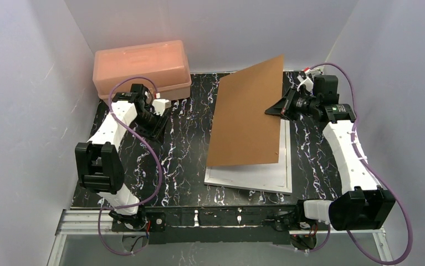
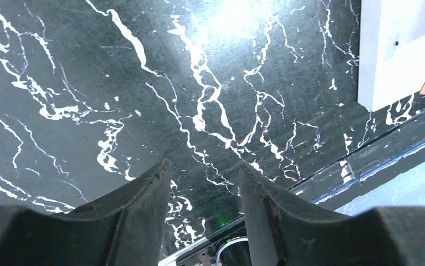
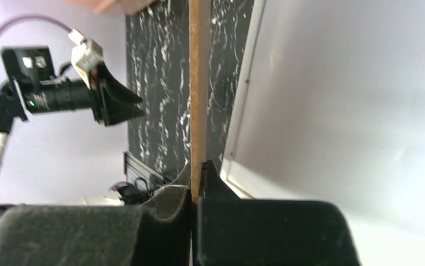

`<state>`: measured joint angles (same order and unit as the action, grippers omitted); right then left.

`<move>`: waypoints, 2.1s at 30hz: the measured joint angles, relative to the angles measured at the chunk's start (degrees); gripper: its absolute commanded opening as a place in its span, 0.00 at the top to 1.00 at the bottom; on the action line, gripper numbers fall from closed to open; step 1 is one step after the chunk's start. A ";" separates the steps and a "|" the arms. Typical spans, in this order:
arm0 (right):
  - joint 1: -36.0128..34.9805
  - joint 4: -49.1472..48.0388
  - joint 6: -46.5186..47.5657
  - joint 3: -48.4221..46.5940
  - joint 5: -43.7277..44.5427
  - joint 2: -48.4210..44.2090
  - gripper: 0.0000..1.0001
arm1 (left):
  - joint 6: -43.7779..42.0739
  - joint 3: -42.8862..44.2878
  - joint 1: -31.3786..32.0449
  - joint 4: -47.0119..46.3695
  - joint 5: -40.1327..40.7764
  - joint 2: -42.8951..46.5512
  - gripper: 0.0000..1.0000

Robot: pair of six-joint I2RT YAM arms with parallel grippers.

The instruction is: Put the photo into the frame

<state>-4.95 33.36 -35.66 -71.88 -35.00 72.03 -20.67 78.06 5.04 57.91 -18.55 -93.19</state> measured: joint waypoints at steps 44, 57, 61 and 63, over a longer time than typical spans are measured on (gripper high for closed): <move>3.43 -1.36 4.35 9.44 -1.99 0.61 0.99 | 0.28 -2.64 3.82 -0.68 0.20 -0.24 0.82; 3.74 -2.45 4.33 11.76 -2.51 0.72 0.99 | 0.11 -2.64 3.82 -0.68 0.79 -0.02 0.83; 3.80 -2.58 4.33 11.80 -2.58 0.79 0.99 | 0.09 -2.64 3.82 -0.68 0.79 0.02 0.83; 3.80 -2.82 4.35 11.85 -2.73 1.01 0.99 | 0.11 -2.64 3.82 -0.68 0.79 0.02 0.84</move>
<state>-1.15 30.55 -31.31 -60.03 -37.74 73.03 -20.56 75.42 8.86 57.23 -17.76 -93.17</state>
